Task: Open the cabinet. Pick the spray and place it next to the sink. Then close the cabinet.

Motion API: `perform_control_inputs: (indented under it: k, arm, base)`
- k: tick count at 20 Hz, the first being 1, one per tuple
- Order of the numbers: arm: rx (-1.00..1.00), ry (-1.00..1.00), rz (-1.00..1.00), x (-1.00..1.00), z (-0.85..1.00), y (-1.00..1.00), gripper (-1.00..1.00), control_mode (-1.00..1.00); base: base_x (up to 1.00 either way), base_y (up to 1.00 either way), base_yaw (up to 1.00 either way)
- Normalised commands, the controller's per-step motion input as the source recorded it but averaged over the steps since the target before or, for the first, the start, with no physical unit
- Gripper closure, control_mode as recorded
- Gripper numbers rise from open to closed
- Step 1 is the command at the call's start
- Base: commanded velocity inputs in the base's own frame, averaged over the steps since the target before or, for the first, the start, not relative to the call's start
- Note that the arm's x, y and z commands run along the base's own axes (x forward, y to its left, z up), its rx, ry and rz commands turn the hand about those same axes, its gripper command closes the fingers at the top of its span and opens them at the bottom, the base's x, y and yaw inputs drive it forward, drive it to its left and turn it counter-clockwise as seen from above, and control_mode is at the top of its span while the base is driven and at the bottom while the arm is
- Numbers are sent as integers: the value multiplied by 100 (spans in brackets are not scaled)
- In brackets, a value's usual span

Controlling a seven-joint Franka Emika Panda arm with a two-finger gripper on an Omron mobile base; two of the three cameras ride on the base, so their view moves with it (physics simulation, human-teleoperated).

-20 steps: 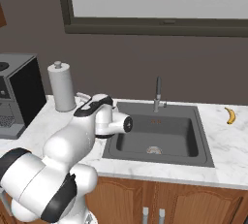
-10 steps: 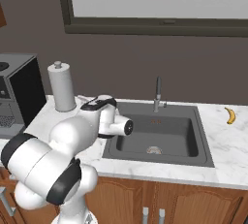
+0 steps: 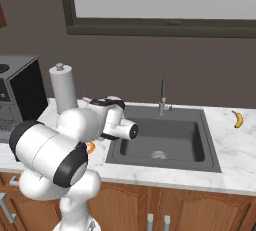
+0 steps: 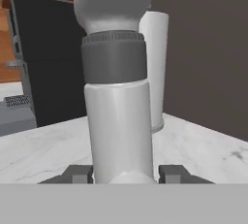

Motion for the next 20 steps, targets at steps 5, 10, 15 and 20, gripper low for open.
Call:
perform_control_inputs:
  k: [5, 10, 15, 20]
  arm:
    - [1, 1, 2, 8, -21, 0, 100, -100]
    - [0, 0, 2, 3, -22, 0, 100, -100]
    - [0, 0, 1, 0, -28, 1, 100, -100]
    - [0, 0, 0, -12, -33, 1, 100, -100]
  base:
    - [0, 0, 0]
    - [0, 0, 0]
    - [0, 0, 0]
    - [0, 0, 0]
